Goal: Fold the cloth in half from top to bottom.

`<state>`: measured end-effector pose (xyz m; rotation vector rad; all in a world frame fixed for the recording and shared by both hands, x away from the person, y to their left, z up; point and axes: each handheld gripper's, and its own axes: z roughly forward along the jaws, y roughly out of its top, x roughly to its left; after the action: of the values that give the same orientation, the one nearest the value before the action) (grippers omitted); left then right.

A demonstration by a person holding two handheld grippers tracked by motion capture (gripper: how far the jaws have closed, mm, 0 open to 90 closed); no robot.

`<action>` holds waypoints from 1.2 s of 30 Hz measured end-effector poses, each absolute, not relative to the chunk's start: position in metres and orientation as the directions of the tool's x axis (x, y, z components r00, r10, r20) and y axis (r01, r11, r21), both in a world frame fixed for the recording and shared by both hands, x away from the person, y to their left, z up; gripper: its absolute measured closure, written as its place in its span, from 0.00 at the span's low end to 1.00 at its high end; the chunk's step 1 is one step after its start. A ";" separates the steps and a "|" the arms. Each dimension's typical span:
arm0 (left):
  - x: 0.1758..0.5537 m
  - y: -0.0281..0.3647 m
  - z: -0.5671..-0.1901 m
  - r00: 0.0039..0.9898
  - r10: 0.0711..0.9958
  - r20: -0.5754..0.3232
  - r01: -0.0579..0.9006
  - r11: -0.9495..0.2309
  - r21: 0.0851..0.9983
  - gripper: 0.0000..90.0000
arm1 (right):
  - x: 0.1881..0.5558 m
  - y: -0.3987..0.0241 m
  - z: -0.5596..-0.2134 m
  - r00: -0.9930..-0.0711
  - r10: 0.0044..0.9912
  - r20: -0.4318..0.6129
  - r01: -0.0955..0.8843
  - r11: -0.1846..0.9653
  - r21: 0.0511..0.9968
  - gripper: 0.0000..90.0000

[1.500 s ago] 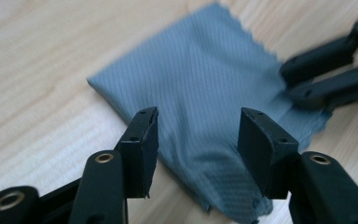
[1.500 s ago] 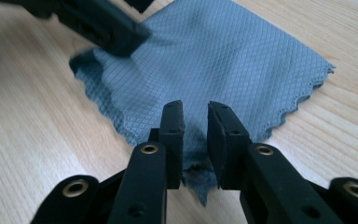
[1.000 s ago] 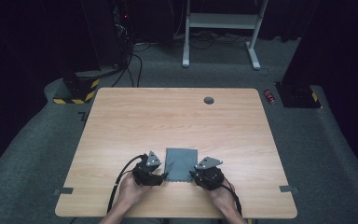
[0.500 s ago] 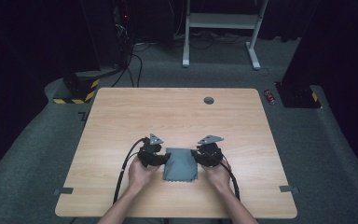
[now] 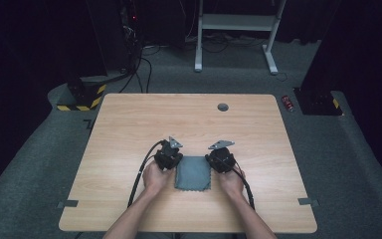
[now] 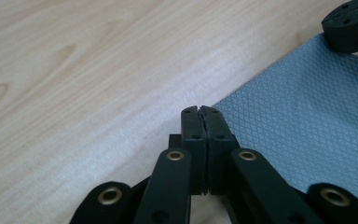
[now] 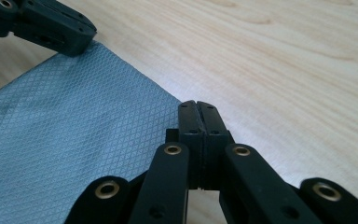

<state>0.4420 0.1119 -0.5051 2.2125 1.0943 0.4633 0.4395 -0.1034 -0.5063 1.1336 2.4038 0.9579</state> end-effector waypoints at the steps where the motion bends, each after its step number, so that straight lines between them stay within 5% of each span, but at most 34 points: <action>1: 0.443 0.113 -0.505 0.589 0.808 0.032 0.587 -0.454 0.670 0.99 | 0.442 -0.103 -0.506 -0.638 0.770 -0.010 0.554 0.468 0.688 1.00; 12: 0.458 0.118 -0.514 0.536 0.844 0.009 0.594 -0.385 0.706 0.97 | 0.464 -0.094 -0.512 -0.610 0.791 -0.051 0.561 0.475 0.678 0.99; 21: 0.441 0.131 -0.504 0.543 0.839 -0.044 0.592 -0.345 0.728 0.60 | 0.459 -0.099 -0.506 -0.592 0.806 -0.015 0.554 0.421 0.719 0.87; 36: 0.406 0.126 -0.514 0.625 0.780 -0.007 0.563 -0.444 0.697 0.57 | 0.452 -0.085 -0.511 -0.659 0.751 0.027 0.528 0.436 0.729 0.86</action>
<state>0.4057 0.1262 -0.5136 2.1720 1.0470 0.4159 0.4523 -0.0845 -0.5112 1.1004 2.3919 1.0530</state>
